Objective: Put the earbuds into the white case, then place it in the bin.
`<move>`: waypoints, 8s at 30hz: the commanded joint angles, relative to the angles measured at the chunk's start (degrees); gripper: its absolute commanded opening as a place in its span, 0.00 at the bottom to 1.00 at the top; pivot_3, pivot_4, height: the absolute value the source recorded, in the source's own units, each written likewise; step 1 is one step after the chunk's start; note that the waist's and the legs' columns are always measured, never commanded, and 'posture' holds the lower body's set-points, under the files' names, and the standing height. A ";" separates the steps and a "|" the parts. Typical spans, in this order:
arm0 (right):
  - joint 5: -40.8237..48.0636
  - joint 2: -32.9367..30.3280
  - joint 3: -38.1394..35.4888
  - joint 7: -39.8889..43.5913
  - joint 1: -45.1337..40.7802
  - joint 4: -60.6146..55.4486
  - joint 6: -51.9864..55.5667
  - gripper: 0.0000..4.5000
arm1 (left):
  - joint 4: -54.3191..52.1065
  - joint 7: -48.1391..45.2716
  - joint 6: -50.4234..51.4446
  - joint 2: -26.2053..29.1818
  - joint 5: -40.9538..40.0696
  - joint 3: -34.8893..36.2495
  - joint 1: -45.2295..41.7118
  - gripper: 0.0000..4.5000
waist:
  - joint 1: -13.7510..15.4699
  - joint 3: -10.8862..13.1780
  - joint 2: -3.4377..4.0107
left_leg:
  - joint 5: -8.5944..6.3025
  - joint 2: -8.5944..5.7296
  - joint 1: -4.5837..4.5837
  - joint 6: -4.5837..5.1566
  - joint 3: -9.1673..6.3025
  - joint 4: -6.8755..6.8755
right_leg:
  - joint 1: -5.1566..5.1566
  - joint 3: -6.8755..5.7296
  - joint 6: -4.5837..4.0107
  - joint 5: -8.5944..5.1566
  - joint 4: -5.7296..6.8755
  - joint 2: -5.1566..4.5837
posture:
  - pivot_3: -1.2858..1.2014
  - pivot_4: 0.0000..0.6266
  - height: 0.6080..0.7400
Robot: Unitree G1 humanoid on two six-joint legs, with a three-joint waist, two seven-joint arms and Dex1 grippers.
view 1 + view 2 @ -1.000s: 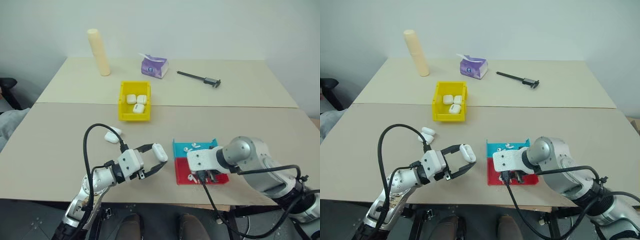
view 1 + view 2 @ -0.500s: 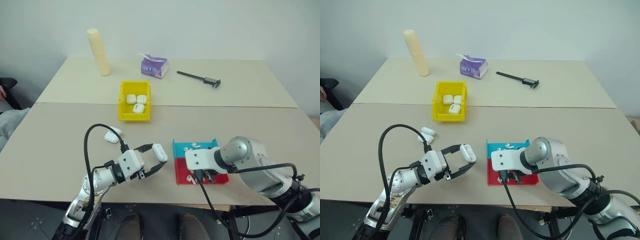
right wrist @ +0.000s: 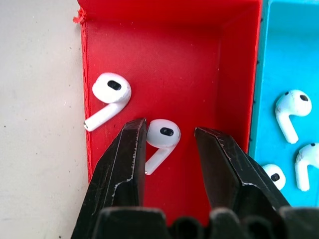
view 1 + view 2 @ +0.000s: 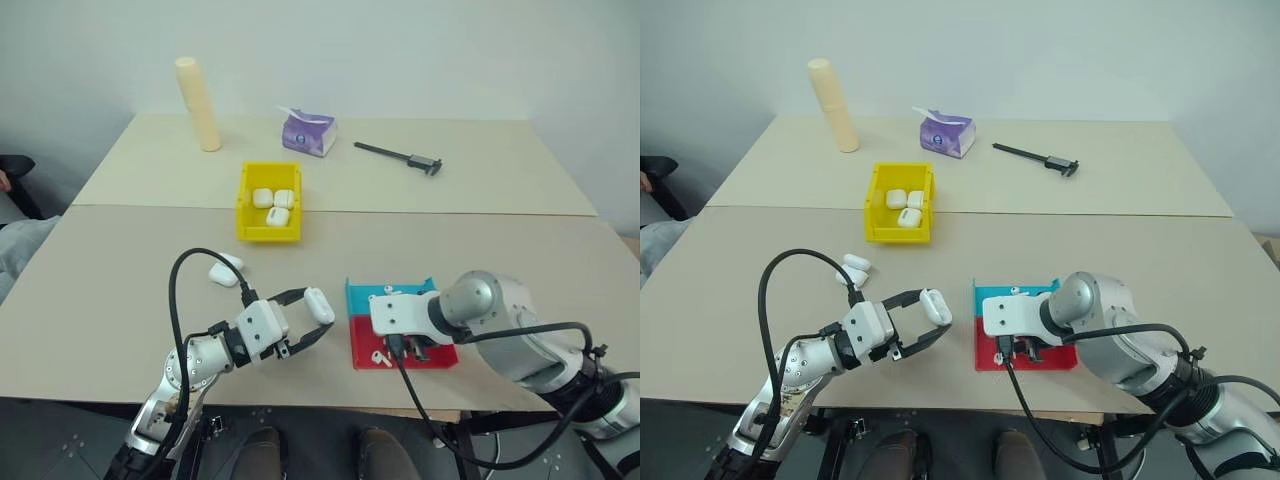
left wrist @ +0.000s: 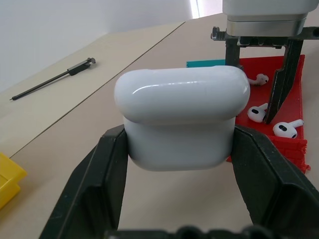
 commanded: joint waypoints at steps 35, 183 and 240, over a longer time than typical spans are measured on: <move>1.73 -2.22 0.00 -0.99 -0.11 -2.50 -0.81 0.15 | -0.85 0.25 -1.38 -0.79 -0.44 0.27 -0.13 0.62 | -0.05 0.00 0.00 | 0.00 0.00 0.01 0.00 -0.02 0.00 | 0.01 0.00 0.00 0.00 0.00 0.00 | 0.52 0.24 1.00; -4.73 11.48 -1.16 6.23 -22.58 54.03 -54.13 0.54 | 3.25 -12.22 -7.88 5.51 -8.63 9.76 4.32 0.62 | -0.69 0.01 0.10 | -0.01 0.09 -0.05 0.01 0.40 -0.05 | -0.13 -0.02 -0.06 0.04 0.04 0.00 | 0.52 0.24 1.00; -8.34 10.57 -0.65 4.64 -19.63 54.32 -59.54 0.38 | 3.53 -10.86 -7.65 5.89 -7.18 8.76 3.83 0.62 | -0.68 -0.15 0.10 | -0.01 0.09 0.26 0.02 0.41 -0.05 | 0.16 -0.01 -0.07 0.04 0.04 -0.01 | 0.52 0.24 1.00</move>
